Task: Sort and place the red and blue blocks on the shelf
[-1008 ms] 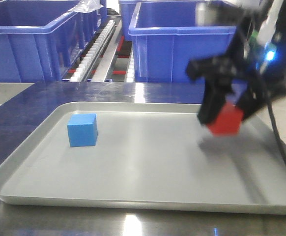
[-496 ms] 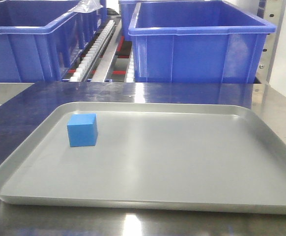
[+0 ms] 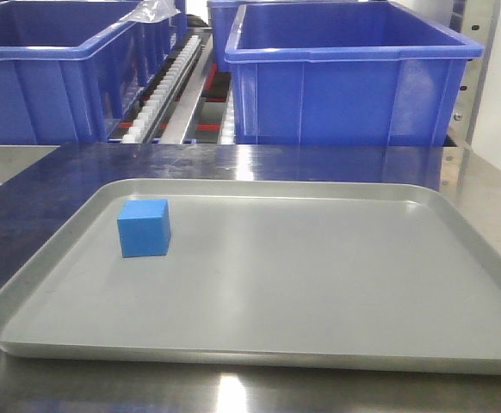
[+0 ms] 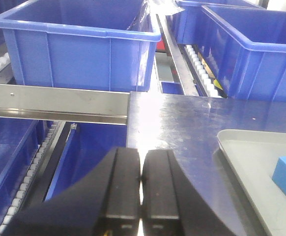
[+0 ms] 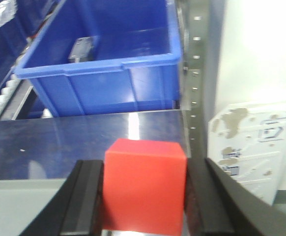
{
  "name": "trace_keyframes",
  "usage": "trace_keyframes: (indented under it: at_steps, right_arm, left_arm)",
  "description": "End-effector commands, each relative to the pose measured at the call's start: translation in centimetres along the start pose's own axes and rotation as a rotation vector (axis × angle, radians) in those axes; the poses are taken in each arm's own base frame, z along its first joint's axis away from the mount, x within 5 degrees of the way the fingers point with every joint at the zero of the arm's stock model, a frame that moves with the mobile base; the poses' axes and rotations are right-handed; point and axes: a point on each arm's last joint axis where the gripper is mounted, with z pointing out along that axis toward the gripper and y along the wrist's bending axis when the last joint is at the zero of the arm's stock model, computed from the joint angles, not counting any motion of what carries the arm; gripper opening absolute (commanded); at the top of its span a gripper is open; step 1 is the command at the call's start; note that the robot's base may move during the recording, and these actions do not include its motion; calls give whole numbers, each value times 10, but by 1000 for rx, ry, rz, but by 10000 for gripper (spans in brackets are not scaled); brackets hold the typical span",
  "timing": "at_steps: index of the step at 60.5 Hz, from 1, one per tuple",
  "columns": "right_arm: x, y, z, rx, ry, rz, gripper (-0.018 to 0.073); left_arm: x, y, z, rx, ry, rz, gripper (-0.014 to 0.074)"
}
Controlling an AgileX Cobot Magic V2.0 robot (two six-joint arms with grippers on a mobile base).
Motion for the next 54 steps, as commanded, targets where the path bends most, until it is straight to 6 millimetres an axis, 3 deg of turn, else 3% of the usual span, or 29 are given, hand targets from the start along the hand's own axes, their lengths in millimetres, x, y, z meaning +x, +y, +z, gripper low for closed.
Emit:
trace_keyframes:
  at_steps: [1,15,54]
  right_arm:
    - [-2,-2,-10,1,-130,-9,57]
    - [22,-8,-21,26,-169,-41,57]
    - [21,-8,-21,25,-184,-49,57]
  left_arm:
    - [-1,-1,0,22,-79,-2,134]
    - [-1,-1,0,22,-79,-2,134]
    - [-1,-1,0,22,-79,-2,134]
